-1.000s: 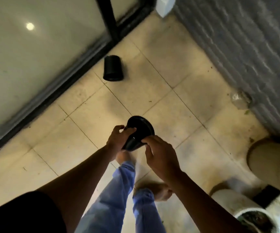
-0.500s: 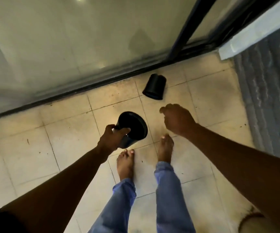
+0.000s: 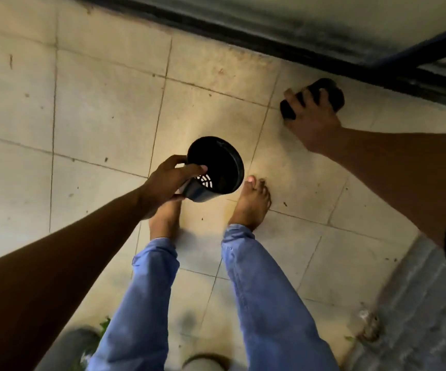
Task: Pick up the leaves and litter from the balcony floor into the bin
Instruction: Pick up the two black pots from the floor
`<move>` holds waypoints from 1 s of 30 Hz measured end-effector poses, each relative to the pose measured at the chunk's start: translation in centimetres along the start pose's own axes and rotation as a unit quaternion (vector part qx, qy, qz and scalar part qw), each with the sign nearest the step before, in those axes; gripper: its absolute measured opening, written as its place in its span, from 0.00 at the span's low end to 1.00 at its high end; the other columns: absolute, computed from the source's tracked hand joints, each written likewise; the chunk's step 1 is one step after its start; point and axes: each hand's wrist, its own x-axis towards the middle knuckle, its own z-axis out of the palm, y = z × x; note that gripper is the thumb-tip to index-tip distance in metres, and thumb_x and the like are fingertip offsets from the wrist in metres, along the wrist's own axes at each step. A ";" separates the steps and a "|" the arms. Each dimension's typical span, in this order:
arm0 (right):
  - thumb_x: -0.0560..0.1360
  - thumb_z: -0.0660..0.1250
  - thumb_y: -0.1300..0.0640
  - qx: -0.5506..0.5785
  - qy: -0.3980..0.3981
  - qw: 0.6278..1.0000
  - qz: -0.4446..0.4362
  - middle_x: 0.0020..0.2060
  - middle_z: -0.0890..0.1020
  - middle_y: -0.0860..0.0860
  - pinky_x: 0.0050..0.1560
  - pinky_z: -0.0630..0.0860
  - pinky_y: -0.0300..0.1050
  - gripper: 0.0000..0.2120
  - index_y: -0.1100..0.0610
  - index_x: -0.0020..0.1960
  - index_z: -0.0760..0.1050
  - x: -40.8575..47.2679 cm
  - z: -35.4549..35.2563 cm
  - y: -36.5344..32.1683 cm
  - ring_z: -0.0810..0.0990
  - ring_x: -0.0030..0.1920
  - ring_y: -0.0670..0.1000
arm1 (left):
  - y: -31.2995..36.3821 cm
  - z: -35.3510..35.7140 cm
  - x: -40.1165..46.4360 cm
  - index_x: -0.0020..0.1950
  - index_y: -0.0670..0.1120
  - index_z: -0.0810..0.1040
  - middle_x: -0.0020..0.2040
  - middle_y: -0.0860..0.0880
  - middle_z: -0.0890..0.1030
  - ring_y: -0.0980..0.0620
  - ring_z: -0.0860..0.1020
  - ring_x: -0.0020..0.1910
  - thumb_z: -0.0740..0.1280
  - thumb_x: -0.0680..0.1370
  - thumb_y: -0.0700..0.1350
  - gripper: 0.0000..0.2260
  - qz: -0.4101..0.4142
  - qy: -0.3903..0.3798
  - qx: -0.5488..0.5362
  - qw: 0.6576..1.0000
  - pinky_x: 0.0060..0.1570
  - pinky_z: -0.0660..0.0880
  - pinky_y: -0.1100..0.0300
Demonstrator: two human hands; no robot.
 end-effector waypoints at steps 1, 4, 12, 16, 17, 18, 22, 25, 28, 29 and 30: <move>0.73 0.73 0.48 -0.005 -0.020 1.000 0.000 0.80 0.45 0.61 0.72 0.61 0.73 0.34 0.49 0.76 0.66 0.6 -0.3 0.3 0.52 0.77 0.69 | -1.0 -0.5 -0.2 0.65 0.54 0.75 0.59 0.50 0.81 0.50 0.79 0.57 0.73 0.64 0.59 0.31 -0.011 0.008 -0.022 1.000 0.47 0.79 0.55; 0.73 0.74 0.44 -0.001 -0.067 0.998 0.020 0.77 0.57 0.60 0.64 0.73 0.63 0.41 0.58 0.78 0.62 1.1 -2.6 1.3 0.66 0.71 0.65 | -3.7 -1.7 -1.6 0.63 0.53 0.76 0.61 0.48 0.80 0.47 0.80 0.59 0.73 0.66 0.61 0.28 -0.041 0.007 -0.080 0.996 0.55 0.80 0.47; 0.68 0.77 0.36 0.317 0.014 0.948 0.037 0.69 0.68 0.56 0.45 0.74 0.46 0.26 0.57 0.51 0.79 -4.3 -14.1 -1.6 0.79 0.52 0.59 | -5.6 -2.9 -8.4 0.68 0.54 0.71 0.62 0.45 0.78 0.38 0.81 0.56 0.72 0.75 0.53 0.23 -0.077 0.060 -0.213 0.972 0.52 0.82 0.42; 0.66 0.79 0.40 0.470 0.035 0.879 0.074 0.69 0.71 0.55 0.50 0.77 0.45 0.20 0.55 0.42 0.78 -8.3 -19.5 -6.4 0.80 0.55 0.58 | -5.9 -4.1 -12.7 0.65 0.49 0.72 0.56 0.41 0.79 0.33 0.82 0.54 0.64 0.76 0.37 0.18 -0.068 0.062 -0.319 0.943 0.50 0.81 0.36; 0.66 0.79 0.41 0.496 0.040 0.864 0.080 0.70 0.70 0.55 0.52 0.77 0.45 0.19 0.54 0.40 0.78 -9.3 -21.1 -7.8 0.80 0.56 0.58 | -6.4 -4.8 -13.8 0.65 0.48 0.73 0.55 0.39 0.80 0.32 0.82 0.54 0.62 0.74 0.34 0.20 -0.066 0.063 -0.344 0.934 0.49 0.81 0.36; 0.66 0.80 0.42 0.515 0.045 0.852 0.085 0.71 0.70 0.55 0.53 0.76 0.45 0.18 0.54 0.39 0.77 -10.2 -22.3 -9.0 0.80 0.56 0.59 | -6.9 -5.3 -14.8 0.64 0.46 0.73 0.55 0.36 0.80 0.31 0.82 0.54 0.61 0.71 0.34 0.22 -0.062 0.063 -0.368 0.925 0.47 0.82 0.37; 0.68 0.78 0.44 0.530 0.055 0.842 0.084 0.67 0.71 0.56 0.50 0.72 0.44 0.17 0.52 0.38 0.74 -13.8 -28.2 -14.1 0.80 0.54 0.61 | -10.9 -8.4 -17.7 0.65 0.37 0.74 0.58 0.28 0.79 0.29 0.82 0.52 0.66 0.66 0.40 0.27 -0.091 0.109 -0.450 0.882 0.46 0.81 0.34; 0.68 0.78 0.42 0.502 0.054 0.862 0.057 0.66 0.73 0.56 0.48 0.74 0.47 0.17 0.49 0.38 0.72 -15.3 -31.6 -17.9 0.80 0.52 0.61 | -14.6 -10.4 -19.3 0.64 0.38 0.73 0.57 0.30 0.78 0.28 0.82 0.46 0.65 0.79 0.39 0.14 -0.109 0.164 -0.508 0.838 0.33 0.81 0.39; 0.66 0.77 0.35 0.453 0.048 0.890 0.028 0.68 0.70 0.52 0.45 0.77 0.49 0.19 0.48 0.38 0.73 -16.0 -35.1 -21.9 0.81 0.49 0.59 | -18.4 -13.0 -21.6 0.63 0.40 0.75 0.49 0.32 0.82 0.32 0.83 0.35 0.64 0.83 0.42 0.11 -0.123 0.176 -0.548 0.808 0.28 0.81 0.44; 0.66 0.76 0.33 0.437 0.042 0.898 0.024 0.69 0.70 0.51 0.44 0.77 0.48 0.21 0.49 0.39 0.74 -16.3 -36.0 -22.9 0.81 0.48 0.58 | -19.6 -13.7 -22.4 0.62 0.40 0.76 0.48 0.33 0.83 0.34 0.83 0.33 0.64 0.83 0.43 0.11 -0.126 0.179 -0.547 0.808 0.28 0.81 0.45; 0.65 0.75 0.32 0.418 0.037 0.908 0.014 0.69 0.68 0.51 0.44 0.77 0.47 0.23 0.51 0.41 0.75 -16.6 -37.6 -24.3 0.81 0.47 0.57 | -21.1 -14.8 -23.5 0.62 0.40 0.77 0.48 0.34 0.83 0.35 0.84 0.34 0.64 0.83 0.45 0.11 -0.128 0.189 -0.555 0.800 0.28 0.81 0.46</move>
